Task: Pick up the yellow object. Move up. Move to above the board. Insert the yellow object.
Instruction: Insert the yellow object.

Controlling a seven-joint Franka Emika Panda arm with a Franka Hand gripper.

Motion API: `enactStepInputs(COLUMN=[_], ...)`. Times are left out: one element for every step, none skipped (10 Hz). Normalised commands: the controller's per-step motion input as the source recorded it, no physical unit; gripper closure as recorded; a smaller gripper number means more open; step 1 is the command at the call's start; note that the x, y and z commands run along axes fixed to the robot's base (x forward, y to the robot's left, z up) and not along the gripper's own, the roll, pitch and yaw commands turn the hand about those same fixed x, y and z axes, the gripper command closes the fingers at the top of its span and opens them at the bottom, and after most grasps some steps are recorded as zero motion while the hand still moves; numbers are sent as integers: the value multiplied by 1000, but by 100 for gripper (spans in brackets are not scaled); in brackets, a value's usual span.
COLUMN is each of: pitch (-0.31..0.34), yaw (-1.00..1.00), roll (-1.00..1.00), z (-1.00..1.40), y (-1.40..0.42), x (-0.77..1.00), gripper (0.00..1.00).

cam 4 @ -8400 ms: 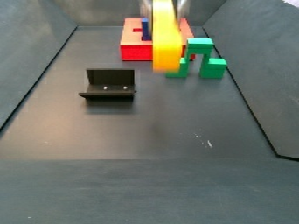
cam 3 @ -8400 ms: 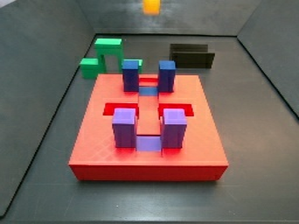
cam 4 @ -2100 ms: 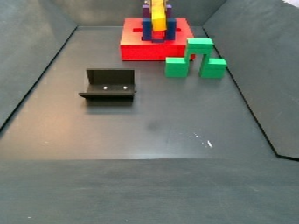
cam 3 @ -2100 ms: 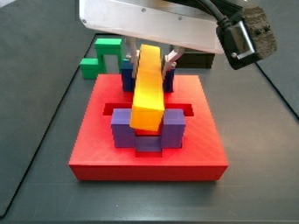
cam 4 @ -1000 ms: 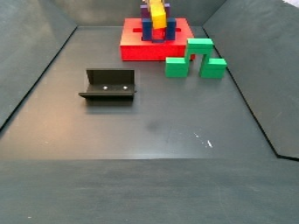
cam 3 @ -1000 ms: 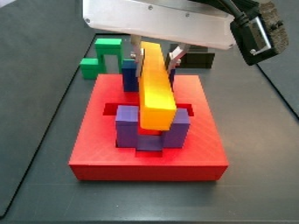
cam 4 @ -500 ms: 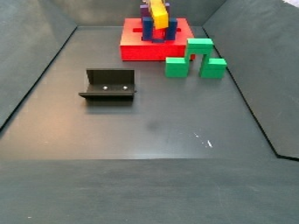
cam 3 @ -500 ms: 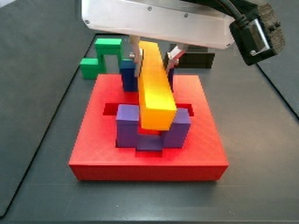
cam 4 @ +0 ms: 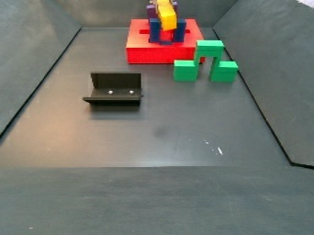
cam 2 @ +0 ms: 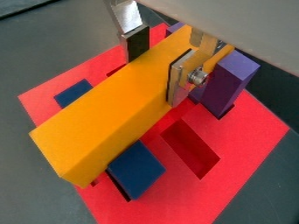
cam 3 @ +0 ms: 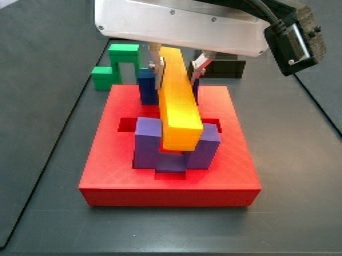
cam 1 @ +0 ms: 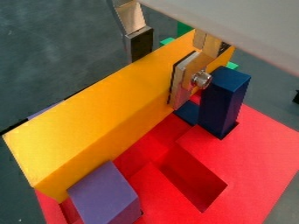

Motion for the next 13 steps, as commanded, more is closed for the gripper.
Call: enactStepInputs(pitch=[119,116,96,107,110,81,37,0,0,0,0,0,0], yaw=[-200,-169,-140,-157,-223,-163,-91,-9,0,0,0,0,0], roll=[60,56,46,69,69,44,34,20,23,0,0,-59,-87], z=[-46,-37,-37,-80,-103,-117,-137,-171,-189,-174,-154,-134,-194], y=[0,-3,-11,-20,-26,-43,-71,-71,-60,0,0,0,0], x=[60,57,26,17,34,0,-14,-66,-60,0,0,40,29], gripper=[100,100,100,100,100,100,100,100,100,100,100,100,100])
